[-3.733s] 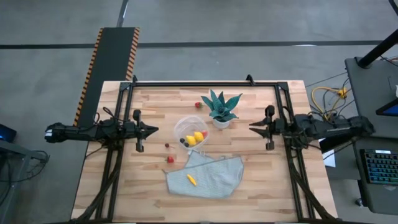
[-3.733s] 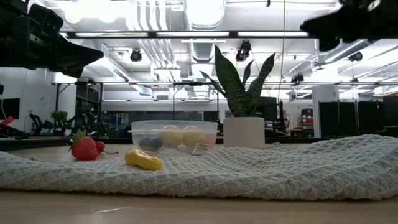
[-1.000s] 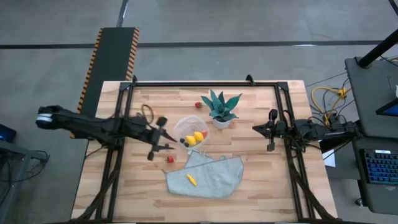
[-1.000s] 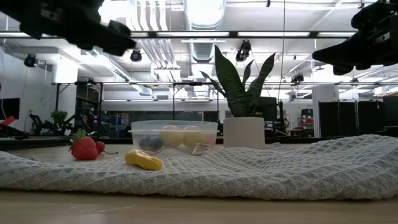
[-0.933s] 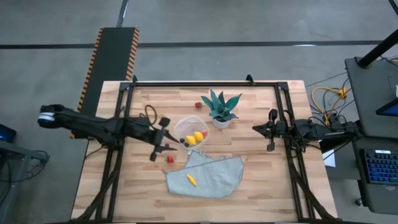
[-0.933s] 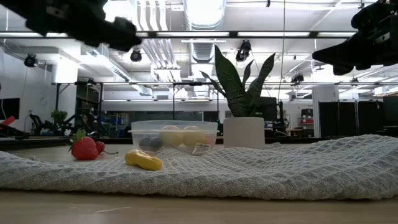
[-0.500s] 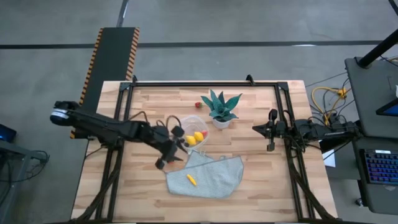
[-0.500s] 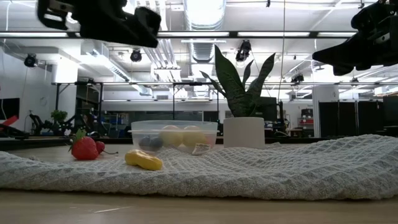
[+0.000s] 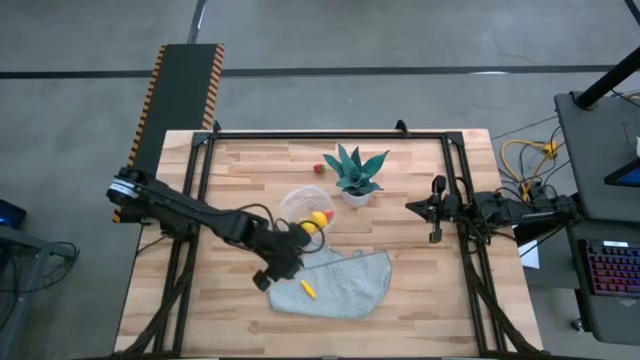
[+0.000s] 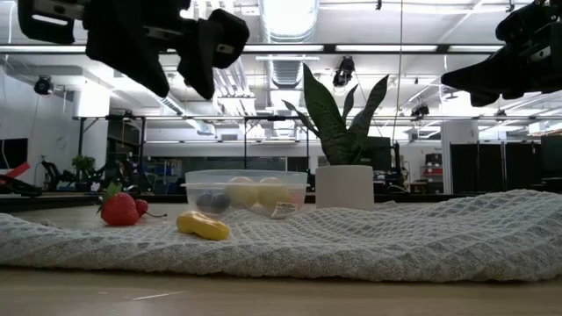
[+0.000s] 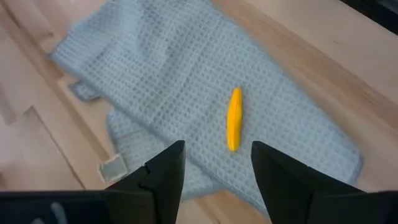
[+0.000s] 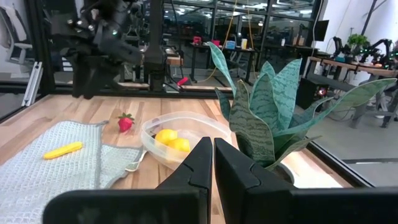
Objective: Pick and placing Produce into tupperware
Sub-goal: Put the yellow corn into the container
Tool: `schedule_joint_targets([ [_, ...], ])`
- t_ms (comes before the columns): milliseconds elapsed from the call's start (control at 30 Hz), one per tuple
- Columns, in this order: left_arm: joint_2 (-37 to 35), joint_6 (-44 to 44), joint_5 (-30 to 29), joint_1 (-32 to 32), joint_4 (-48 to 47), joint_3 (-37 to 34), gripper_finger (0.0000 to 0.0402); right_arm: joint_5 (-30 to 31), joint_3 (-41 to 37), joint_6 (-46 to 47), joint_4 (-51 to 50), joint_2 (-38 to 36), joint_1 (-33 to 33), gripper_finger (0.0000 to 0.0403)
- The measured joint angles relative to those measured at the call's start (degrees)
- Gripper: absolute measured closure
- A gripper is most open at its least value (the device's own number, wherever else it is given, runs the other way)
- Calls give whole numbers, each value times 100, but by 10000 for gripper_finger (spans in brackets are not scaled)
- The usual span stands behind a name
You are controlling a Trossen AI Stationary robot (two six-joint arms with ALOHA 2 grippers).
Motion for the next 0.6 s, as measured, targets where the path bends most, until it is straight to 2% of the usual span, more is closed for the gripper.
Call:
schedule_joint_targets([
  [267,758,-302,-171,-103,-302,543,230,-2,0,0,0,2,0,394],
  [600,1259,-309,-206,-274,-315,633,230,-9,0,0,-2,4,0,394],
])
